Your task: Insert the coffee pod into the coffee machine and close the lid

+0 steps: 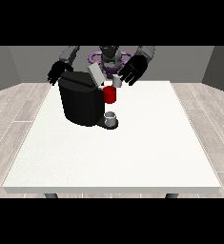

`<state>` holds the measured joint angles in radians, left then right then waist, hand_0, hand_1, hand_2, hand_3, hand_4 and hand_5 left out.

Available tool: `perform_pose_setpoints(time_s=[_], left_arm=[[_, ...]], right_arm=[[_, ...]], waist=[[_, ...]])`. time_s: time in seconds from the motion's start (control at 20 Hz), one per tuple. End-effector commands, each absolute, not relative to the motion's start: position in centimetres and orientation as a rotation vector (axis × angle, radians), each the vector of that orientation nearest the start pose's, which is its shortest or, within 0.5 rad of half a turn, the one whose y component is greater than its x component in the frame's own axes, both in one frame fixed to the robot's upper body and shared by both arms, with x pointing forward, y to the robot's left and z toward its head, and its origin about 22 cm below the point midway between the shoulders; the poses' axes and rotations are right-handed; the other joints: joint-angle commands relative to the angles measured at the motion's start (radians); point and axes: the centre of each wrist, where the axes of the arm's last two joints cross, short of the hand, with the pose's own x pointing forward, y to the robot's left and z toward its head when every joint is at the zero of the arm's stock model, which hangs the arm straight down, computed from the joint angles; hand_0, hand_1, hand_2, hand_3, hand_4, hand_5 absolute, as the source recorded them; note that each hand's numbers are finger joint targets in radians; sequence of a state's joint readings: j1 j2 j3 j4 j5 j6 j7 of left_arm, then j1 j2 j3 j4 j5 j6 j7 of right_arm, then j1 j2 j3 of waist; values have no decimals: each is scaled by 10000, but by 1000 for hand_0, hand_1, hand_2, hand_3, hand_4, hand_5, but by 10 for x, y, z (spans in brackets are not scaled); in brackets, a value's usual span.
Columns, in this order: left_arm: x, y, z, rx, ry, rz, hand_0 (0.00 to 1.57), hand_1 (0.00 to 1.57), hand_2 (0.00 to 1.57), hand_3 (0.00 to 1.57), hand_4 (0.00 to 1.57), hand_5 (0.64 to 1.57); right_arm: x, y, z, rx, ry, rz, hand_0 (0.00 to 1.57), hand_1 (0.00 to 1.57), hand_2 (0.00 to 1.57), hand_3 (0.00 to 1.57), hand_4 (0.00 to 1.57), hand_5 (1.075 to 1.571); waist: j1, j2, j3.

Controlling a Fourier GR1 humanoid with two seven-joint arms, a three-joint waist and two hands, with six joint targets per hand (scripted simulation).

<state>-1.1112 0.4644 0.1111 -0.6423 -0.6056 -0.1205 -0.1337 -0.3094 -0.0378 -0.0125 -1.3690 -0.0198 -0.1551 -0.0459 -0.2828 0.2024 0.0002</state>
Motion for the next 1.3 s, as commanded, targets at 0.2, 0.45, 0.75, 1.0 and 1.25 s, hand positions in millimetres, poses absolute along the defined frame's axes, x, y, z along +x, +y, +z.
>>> perform_pose_setpoints(time_s=[0.2, 0.45, 0.75, 1.0, 1.25], left_arm=[[458, 282, 239, 7315, -17033, -8364, 1307, 1307, 1328, 1239, 487, 1571], [461, 261, 218, 7023, -16704, -8698, 1326, 1326, 1335, 1233, 503, 1571], [462, 263, 228, 6989, -16766, -8669, 1206, 1206, 1261, 1187, 504, 1571], [463, 259, 228, 6912, -16832, -8945, 1203, 1203, 1272, 1200, 500, 1571], [464, 244, 255, 7295, -17114, -8775, 1160, 1160, 1244, 1185, 506, 1571]], right_arm=[[317, -210, 41, -747, -17510, -348, 0, 0, 0, 0, 526, 1571], [319, -216, 42, -629, -16999, -575, 0, 0, 0, 0, 514, 1571], [307, -203, 29, -494, -16955, -428, 0, 0, 0, 0, 512, 1571], [310, -200, 33, -656, -17231, -702, 0, 0, 0, 0, 538, 1571], [325, -215, 39, -487, -17730, -747, 0, 0, 0, 0, 462, 1571]], waist=[[-147, 487, 0], [-18, 185, -1], [-213, 281, 0], [-116, 359, 0], [-51, 949, 5]])
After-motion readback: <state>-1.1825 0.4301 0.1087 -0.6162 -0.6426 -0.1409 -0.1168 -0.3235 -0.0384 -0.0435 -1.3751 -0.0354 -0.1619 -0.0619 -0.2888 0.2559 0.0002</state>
